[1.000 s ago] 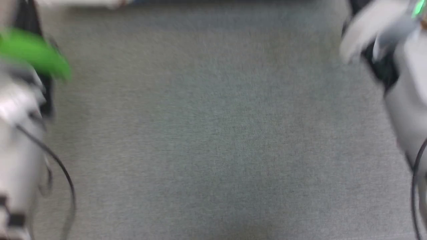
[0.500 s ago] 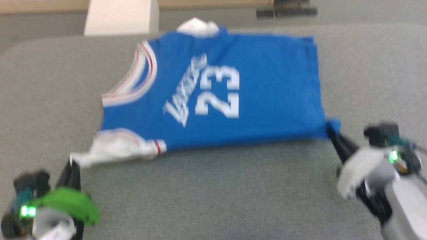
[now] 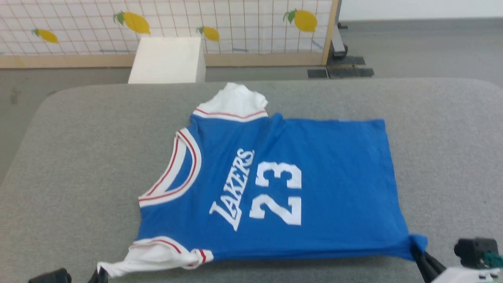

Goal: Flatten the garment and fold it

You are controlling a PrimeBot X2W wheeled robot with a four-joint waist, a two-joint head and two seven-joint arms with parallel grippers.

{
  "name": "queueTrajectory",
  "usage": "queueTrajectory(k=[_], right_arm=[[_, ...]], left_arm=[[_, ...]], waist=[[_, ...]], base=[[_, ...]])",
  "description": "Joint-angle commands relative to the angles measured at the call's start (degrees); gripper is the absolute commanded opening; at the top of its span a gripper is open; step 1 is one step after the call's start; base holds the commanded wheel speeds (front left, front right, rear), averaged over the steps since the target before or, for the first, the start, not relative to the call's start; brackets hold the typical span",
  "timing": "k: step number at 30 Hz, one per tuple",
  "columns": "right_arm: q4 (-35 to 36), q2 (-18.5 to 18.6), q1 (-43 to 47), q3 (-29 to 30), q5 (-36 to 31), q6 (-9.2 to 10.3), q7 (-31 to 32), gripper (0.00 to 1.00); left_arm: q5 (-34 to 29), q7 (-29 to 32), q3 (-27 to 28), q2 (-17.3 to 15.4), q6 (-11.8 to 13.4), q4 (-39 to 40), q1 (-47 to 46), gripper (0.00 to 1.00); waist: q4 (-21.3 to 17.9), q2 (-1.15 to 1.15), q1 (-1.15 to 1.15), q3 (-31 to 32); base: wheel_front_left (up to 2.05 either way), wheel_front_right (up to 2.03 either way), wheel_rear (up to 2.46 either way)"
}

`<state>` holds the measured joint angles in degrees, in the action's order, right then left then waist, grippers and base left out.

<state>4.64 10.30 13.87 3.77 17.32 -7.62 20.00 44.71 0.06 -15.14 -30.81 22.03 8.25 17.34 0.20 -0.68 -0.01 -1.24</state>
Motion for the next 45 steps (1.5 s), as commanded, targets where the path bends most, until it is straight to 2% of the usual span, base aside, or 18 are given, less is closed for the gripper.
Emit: queueTrajectory(k=[1, 3, 6, 11, 16, 22, 30, 40, 41, 42, 43, 44, 45], right_arm=[[1.43, -0.46, 1.67, 1.65, -0.61, 0.13, 0.76, 0.0], [2.67, -1.41, 3.09, 2.76, -1.09, 0.13, 1.93, 0.0], [3.07, -2.25, 3.63, 3.8, -1.77, 0.13, 3.48, 0.0], [1.39, -2.4, 0.18, 3.96, -2.56, 0.13, 5.13, 0.0], [-4.03, -1.2, -6.77, 1.98, -3.33, 0.13, 7.47, 0.0], [-10.65, 0.53, -15.61, -1.21, -3.31, 0.13, 7.79, 0.0], [-19.44, 2.38, -24.13, -5.28, -2.6, 0.13, 4.94, 0.0], [-29.86, 3.07, -32.03, -9.36, -1.7, 0.13, -0.58, 0.0], [-30.71, 3.07, -32.38, -9.63, -1.63, 0.13, -1.13, 0.0], [-31.69, 3.01, -32.75, -9.94, -1.5, 0.13, -1.79, 0.0], [-32.46, 2.94, -32.91, -10.27, -1.31, 0.13, -2.18, 0.33], [-33.35, 2.9, -32.97, -10.73, -0.99, 0.13, -2.66, 0.61], [-34.74, 3.17, -32.75, -11.99, -0.09, 0.13, -4.73, 1.0]], left_arm=[[0.3, 0.42, 0.86, -0.91, 1.2, 0.81, 1.69, 0.0], [0.33, 0.56, 1.23, -1.11, 1.93, 2.26, 2.49, 0.0], [-0.05, 0.74, 1.18, -1.64, 1.66, 3.77, 1.27, 0.0], [-0.92, 1.62, -0.62, -2.05, -2.16, 1.16, -7.63, 0.0], [-0.82, 1.93, -2.89, -0.09, -7.35, -7.62, -19.0, 0.0], [-1.44, 1.68, -5.26, 2.86, -11.46, -17.82, -29.77, 0.0], [-1.79, 1.61, -7.67, 6.09, -15.53, -29.78, -38.96, 0.0], [-1.01, -0.23, -9.19, 9.98, -19.79, -41.68, -44.71, 0.0], [-0.93, -0.26, -9.33, 10.23, -20.04, -42.51, -44.9, 0.13], [-0.82, -0.24, -9.49, 10.48, -20.38, -43.47, -45.09, 0.42], [-0.54, -0.54, -9.38, 10.75, -20.71, -44.06, -45.23, 0.73], [-0.34, -0.94, -9.33, 10.99, -21.04, -44.76, -45.32, 1.0], [0.06, -2.09, -9.08, 11.13, -21.91, -46.19, -45.5, 1.0]], waist=[[1.18, 0.68, 0.01, 1.57], [1.39, 0.68, 0.01, 2.1], [1.93, 0.68, 0.01, 1.88], [2.47, 0.68, 0.01, 0.07], [1.43, 0.68, 0.01, -2.31], [0.21, 0.68, 0.01, -5.78], [-0.38, 0.68, 0.01, -9.86], [-0.64, 0.68, 0.01, -12.99], [-0.59, 0.68, 0.01, -12.96], [-0.51, 0.68, 0.01, -12.89], [-0.44, 0.68, 0.01, -12.75], [-0.36, 0.68, 0.01, -12.44], [-0.12, 0.68, 0.01, -11.2]], base=[[0.0, 0.0, 0.0], [0.0, 0.0, 0.0], [0.0, 0.0, 0.0], [0.0, 0.0, 0.0], [0.0, 0.0, 0.0], [0.0, 0.0, 0.0], [0.0, 0.0, 0.0], [0.0, 0.0, 0.0], [0.0, 0.0, 0.0], [0.0, 0.0, 0.0], [0.0, 0.0, 0.0], [0.0, 0.0, 0.0], [0.0, 0.0, 0.0]])
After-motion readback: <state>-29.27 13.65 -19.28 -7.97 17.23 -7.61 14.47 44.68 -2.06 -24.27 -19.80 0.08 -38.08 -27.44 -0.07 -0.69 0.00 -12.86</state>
